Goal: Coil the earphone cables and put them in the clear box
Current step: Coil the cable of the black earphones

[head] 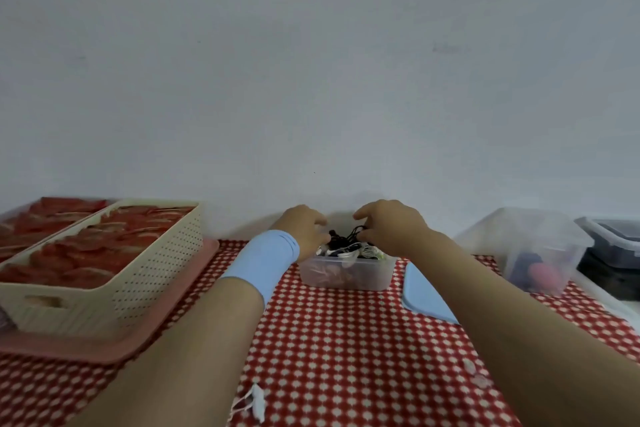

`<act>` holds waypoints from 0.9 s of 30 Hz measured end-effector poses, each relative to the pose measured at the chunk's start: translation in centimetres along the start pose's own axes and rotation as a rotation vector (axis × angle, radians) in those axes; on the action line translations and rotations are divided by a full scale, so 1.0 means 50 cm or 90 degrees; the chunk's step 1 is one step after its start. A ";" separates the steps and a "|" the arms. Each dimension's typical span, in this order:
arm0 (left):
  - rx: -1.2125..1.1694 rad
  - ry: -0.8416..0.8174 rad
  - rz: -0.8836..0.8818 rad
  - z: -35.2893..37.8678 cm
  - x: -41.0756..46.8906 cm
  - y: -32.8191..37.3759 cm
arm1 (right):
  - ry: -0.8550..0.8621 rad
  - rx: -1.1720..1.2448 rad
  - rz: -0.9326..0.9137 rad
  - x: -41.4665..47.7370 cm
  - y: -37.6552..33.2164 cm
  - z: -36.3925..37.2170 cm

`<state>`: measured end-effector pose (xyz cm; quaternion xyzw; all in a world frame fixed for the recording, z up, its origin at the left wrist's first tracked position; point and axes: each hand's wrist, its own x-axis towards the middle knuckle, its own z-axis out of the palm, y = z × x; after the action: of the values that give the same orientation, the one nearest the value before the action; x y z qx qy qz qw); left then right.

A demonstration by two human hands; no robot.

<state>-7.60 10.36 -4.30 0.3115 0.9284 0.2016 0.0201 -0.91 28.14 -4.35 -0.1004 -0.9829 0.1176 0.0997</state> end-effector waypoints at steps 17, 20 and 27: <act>-0.016 0.075 0.087 -0.015 -0.102 -0.004 | 0.070 0.058 -0.099 -0.075 -0.064 -0.040; 0.006 0.078 0.061 -0.027 -0.157 -0.017 | 0.023 0.099 -0.162 -0.117 -0.133 -0.043; 0.049 0.017 -0.048 -0.061 -0.294 -0.114 | -0.164 0.115 -0.202 -0.211 -0.271 0.007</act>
<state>0.50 -3.48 -5.00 0.2743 0.9467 0.1690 0.0036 6.80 12.86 -3.09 0.0804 -0.9765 0.2000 -0.0011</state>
